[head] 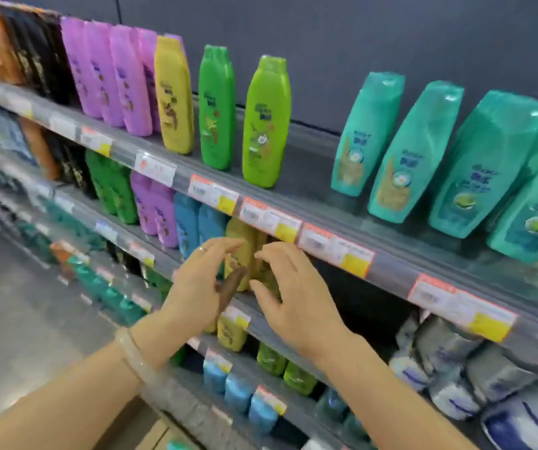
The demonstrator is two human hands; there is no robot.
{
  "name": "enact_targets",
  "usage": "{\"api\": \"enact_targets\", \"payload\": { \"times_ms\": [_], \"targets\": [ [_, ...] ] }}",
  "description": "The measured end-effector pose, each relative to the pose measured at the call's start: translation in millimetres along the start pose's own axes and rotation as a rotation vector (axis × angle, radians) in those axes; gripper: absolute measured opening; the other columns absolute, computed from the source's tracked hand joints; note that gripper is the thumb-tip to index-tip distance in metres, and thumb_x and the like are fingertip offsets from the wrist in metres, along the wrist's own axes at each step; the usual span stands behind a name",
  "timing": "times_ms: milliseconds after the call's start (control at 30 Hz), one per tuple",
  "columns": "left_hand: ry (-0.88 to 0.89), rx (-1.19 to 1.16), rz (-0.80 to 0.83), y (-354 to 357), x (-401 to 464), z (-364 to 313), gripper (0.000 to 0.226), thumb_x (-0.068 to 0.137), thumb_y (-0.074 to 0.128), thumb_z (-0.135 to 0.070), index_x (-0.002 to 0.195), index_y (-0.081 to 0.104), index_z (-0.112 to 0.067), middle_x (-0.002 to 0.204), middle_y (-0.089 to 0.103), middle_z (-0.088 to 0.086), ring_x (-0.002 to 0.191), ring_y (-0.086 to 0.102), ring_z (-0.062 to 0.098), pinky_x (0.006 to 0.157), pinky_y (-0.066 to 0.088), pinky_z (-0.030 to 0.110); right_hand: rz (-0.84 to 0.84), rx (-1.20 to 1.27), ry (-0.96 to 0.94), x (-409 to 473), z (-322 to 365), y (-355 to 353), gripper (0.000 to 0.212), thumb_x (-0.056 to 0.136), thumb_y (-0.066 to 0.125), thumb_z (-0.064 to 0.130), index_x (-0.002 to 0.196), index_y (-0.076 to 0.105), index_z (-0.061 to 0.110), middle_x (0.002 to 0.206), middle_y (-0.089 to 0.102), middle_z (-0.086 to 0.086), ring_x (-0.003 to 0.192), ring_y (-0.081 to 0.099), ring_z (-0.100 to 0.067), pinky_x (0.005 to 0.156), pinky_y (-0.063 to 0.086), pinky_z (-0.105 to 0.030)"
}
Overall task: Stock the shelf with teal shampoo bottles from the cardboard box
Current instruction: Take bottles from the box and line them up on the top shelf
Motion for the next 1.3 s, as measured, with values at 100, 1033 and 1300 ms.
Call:
{"api": "enact_targets", "payload": {
  "times_ms": [100,1033,1300],
  "targets": [
    [-0.351,0.328,0.213,-7,-77,97,0.062,0.080,0.068,-0.023,0.136,0.043,-0.011,0.140,0.046,0.010,0.130,0.041,0.024,0.108,0.031,0.029,0.499,-0.075,0.108,-28,-9,111,0.039,0.089,0.057,0.025,0.123,0.048,0.009,0.126,0.047,-0.008,0.116,0.046,-0.029,0.097,0.040,-0.039],
    [-1.571,0.086,0.572,231,-665,514,0.045,0.083,0.057,-0.022,0.124,0.043,-0.011,0.127,0.047,0.008,0.115,0.047,0.027,0.092,0.039,0.030,1.592,-0.156,0.395,-444,-88,753,0.047,0.087,0.061,0.026,0.127,0.043,0.009,0.131,0.051,-0.012,0.123,0.048,-0.028,0.101,0.041,-0.036],
    [-1.832,0.119,0.488,360,-770,585,0.090,0.080,0.067,-0.026,0.146,0.009,-0.003,0.138,0.038,0.014,0.126,0.041,0.029,0.100,0.041,0.036,1.659,-0.180,0.484,-572,-121,848,0.071,0.086,0.063,0.028,0.140,0.020,0.010,0.130,0.046,-0.015,0.120,0.050,-0.031,0.092,0.043,-0.037]
  ]
}}
Point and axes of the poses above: each hand's wrist, its own x-axis towards the middle knuckle, its own y-axis out of the palm, z = x × y, the point moved 9 cm from there along x, towards the middle knuckle
